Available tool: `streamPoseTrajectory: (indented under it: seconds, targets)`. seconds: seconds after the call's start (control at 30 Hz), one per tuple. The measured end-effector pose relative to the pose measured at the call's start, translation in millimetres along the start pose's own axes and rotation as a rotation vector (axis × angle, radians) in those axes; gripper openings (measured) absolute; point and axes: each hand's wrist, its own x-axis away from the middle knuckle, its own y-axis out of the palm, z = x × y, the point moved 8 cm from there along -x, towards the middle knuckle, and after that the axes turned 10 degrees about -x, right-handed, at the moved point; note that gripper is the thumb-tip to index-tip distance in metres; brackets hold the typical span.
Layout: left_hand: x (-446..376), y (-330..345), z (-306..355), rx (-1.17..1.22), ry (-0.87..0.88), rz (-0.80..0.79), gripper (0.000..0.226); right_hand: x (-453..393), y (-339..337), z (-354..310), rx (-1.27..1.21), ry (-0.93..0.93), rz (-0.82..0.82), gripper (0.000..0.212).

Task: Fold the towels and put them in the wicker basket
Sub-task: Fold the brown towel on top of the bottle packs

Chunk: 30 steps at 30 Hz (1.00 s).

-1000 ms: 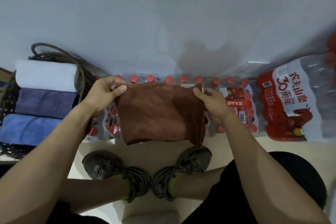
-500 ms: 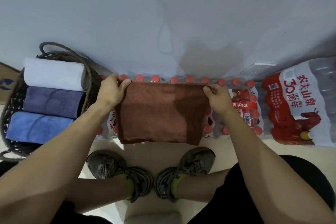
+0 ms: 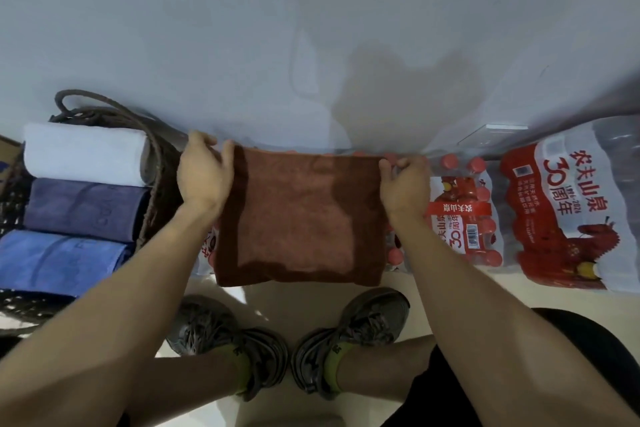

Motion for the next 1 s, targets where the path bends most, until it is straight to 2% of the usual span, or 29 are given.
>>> streamPoseTrajectory:
  seconds: [0.03,0.1,0.17,0.2,0.27,0.4,0.47,0.57,0.67,0.77,0.83,1.0]
  targets:
    - [18,-3,9,0.002,0.087,0.032,0.031,13,-3,-6,0.007,-0.063,0.022,0.023]
    - [64,-5,29,-0.045,0.291,0.051,0.018,49,2,-21,0.027,-0.214,-0.032,0.015]
    - [106,-6,32,-0.076,0.374,0.032,0.015,88,10,-28,0.070,-0.305,-0.112,0.011]
    - [121,-8,24,-0.074,0.343,0.027,0.016,104,10,-25,0.079,-0.288,-0.116,0.012]
    - [146,-12,-9,-0.025,0.145,0.010,0.019,126,-2,-6,0.004,-0.129,-0.036,0.018]
    - [185,1,-87,0.188,-0.359,-0.081,0.031,156,-28,59,-0.227,0.425,0.171,0.030]
    - [198,17,-106,0.346,-0.499,-0.182,0.039,169,-27,89,-0.254,0.676,0.124,0.037]
    - [206,34,-116,0.417,-0.552,-0.359,0.038,187,-9,107,-0.463,0.914,-0.100,0.021]
    - [208,37,-122,0.591,-0.642,-0.413,0.023,196,3,109,-0.574,0.956,-0.270,0.017]
    - [214,43,-125,0.720,-0.751,-0.539,0.023,200,5,108,-0.593,0.950,-0.332,0.021]
    - [216,44,-126,0.741,-0.794,-0.583,0.026,201,-4,110,-0.574,0.971,-0.290,0.024]
    - [212,37,-137,0.753,-0.909,-0.532,0.032,196,-22,111,-0.611,0.967,-0.158,0.025]
